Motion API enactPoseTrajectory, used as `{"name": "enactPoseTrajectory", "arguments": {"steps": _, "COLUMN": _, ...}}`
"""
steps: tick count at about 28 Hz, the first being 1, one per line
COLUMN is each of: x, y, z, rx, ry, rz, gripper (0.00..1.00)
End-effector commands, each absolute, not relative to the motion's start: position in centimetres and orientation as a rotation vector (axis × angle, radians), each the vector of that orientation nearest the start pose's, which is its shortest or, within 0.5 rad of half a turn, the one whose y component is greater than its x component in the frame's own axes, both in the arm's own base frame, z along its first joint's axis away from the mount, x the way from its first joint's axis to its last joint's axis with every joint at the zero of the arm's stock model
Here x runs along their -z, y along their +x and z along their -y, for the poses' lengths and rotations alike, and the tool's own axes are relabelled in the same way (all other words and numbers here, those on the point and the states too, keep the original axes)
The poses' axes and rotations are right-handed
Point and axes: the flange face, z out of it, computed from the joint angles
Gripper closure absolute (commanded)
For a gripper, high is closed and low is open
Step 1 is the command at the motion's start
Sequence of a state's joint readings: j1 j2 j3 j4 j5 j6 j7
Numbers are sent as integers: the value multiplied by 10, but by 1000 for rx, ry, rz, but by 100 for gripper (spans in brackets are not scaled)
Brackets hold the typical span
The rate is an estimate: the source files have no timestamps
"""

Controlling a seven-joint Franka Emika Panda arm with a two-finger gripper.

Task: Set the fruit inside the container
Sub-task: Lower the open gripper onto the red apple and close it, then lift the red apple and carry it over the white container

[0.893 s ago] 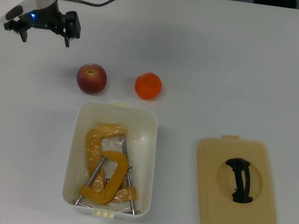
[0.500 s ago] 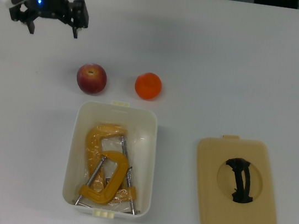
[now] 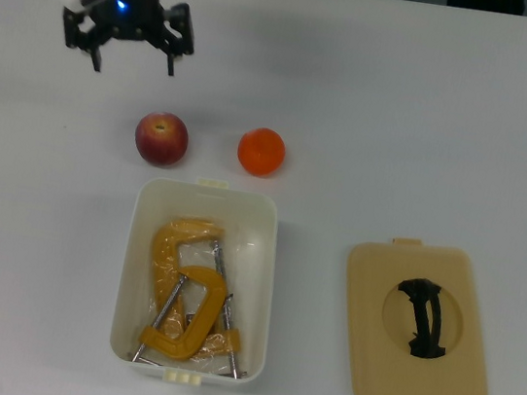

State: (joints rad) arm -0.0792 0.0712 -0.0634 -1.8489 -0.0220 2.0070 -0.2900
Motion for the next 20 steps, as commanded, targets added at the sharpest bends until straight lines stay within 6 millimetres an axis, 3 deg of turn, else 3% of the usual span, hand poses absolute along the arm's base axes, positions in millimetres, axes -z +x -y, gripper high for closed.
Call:
{"name": "enactPoseTrajectory", "arguments": {"steps": 1, "x": -455, "y": 577, "z": 68, "rx": 203, "ry": -3162, "rz": 300, "gripper": 0}}
{"name": "enactPoseTrajectory", "arguments": {"steps": 12, "x": -375, "y": 597, "z": 50, "rx": 97, "ry": -3174, "rz": 387, "gripper": 0}}
{"name": "enactPoseTrajectory", "arguments": {"steps": 20, "x": -348, "y": 606, "z": 44, "rx": 49, "ry": -3205, "rz": 474, "gripper": 0}}
